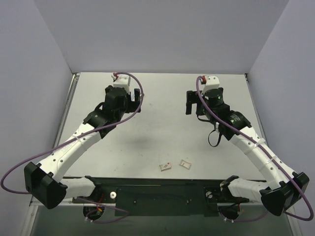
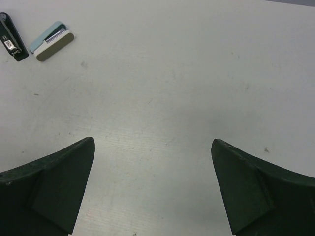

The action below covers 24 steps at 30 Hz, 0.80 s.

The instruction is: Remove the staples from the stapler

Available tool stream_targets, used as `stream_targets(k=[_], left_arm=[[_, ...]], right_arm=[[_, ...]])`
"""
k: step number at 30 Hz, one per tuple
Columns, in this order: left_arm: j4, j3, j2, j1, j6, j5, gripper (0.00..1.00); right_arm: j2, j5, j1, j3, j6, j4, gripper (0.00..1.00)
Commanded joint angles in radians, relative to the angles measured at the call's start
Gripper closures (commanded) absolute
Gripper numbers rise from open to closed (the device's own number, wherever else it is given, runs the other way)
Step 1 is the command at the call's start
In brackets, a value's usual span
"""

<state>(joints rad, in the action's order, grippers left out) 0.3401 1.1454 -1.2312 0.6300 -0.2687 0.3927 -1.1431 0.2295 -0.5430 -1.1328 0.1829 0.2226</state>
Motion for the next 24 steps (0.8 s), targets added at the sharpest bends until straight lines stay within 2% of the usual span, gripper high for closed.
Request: stream_targets(k=[1,8,13,19,24], left_arm=[[0.042,0.109,-0.063,-0.087,-0.073,0.054,0.03],[0.030,0.166,-0.168,-0.164,-0.135,0.115,0.03],[0.077,0.301,-0.322,-0.226,-0.182,0.141,0.04],[0.039,0.382,-0.464,-0.283,-0.210,0.153,0.04],[0.036,0.480,-0.603,-0.311,-0.237,0.187,0.08]], right_arm=[[-0.043,-0.082,-0.008,-0.054,0.036,0.038,0.00],[-0.075,-0.127,-0.023,-0.053,0.059,0.057,0.00],[-0.106,-0.193,-0.047,-0.055,0.087,0.080,0.00],[-0.113,-0.220,-0.098,-0.047,0.075,0.098,0.00],[-0.101,-0.272,-0.130,-0.032,0.075,0.098,0.00]])
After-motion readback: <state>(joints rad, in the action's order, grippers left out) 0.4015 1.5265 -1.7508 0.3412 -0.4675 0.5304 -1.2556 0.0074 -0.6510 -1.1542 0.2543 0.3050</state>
